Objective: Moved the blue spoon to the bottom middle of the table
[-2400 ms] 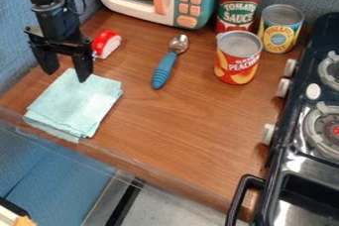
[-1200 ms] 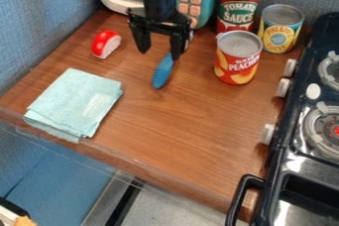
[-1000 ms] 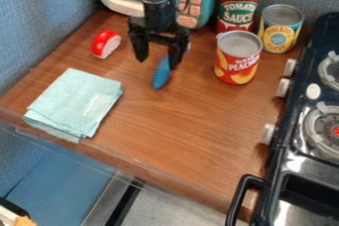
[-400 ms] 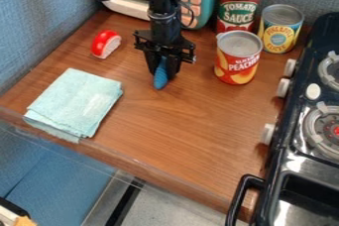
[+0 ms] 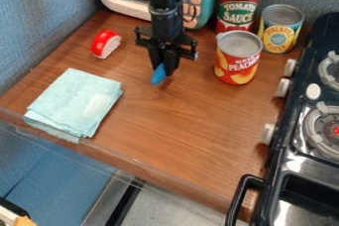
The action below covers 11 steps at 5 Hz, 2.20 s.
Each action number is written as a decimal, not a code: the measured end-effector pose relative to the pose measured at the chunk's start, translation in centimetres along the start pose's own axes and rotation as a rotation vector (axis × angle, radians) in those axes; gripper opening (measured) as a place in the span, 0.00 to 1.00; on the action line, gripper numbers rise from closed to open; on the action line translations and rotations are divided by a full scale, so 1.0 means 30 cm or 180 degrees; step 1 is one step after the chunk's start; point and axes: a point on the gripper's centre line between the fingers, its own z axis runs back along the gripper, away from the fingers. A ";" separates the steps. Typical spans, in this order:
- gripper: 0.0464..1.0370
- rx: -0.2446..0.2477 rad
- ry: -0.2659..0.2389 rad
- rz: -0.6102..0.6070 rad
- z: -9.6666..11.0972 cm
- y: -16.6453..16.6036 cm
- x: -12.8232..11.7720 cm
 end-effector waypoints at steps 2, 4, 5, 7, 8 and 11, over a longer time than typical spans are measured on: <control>0.18 -0.0103 -0.0130 -0.0143 0.090 -0.075 -0.152; 0.17 -0.0247 0.0220 0.0092 -0.021 -0.134 -0.347; 0.16 -0.0334 0.0205 0.0134 -0.042 -0.152 -0.352; 0.47 -0.0378 0.0207 0.0184 -0.044 -0.087 -0.354; 0.77 -0.0427 0.0198 0.0378 -0.030 -0.006 -0.369; 0.96 -0.0607 0.0085 0.0092 0.024 -0.005 -0.387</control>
